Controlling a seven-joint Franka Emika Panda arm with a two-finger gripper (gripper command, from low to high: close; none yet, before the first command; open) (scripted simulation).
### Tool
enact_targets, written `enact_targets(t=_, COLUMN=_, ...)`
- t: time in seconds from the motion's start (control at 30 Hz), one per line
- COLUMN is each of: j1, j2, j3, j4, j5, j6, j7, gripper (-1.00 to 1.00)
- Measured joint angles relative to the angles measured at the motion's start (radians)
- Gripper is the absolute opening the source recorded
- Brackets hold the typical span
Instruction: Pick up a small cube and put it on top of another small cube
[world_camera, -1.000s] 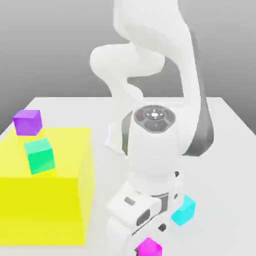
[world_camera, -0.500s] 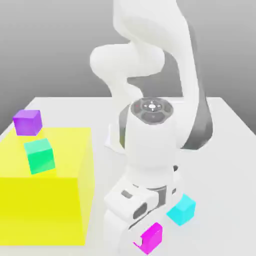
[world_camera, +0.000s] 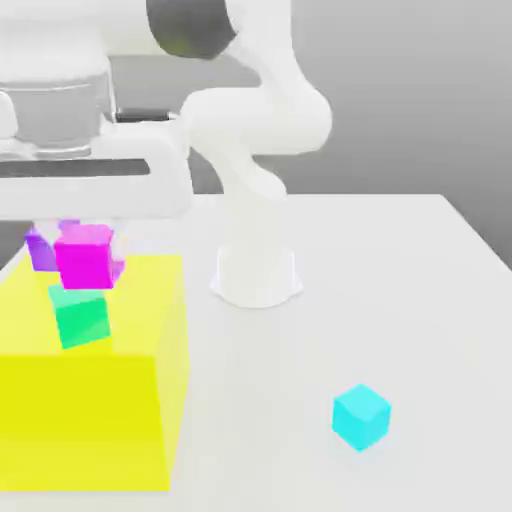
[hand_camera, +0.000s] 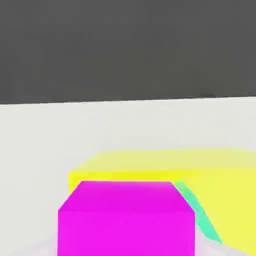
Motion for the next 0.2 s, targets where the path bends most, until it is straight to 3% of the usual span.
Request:
enact_targets(t=0.07, j1=-0.006, j2=0.025, j3=-0.007, j4=-0.044, j5=0.001, j6=0.068, j7=0.004, gripper=-1.00)
enact_targets(t=0.1, j1=-0.003, j2=0.038, j3=-0.014, j4=-0.063, j5=0.002, j6=0.100, j7=0.003, gripper=1.00)
enact_targets(t=0.2, j1=-0.003, j2=0.038, j3=-0.014, j4=-0.063, j5=0.003, j6=0.100, j7=0.003, gripper=1.00)
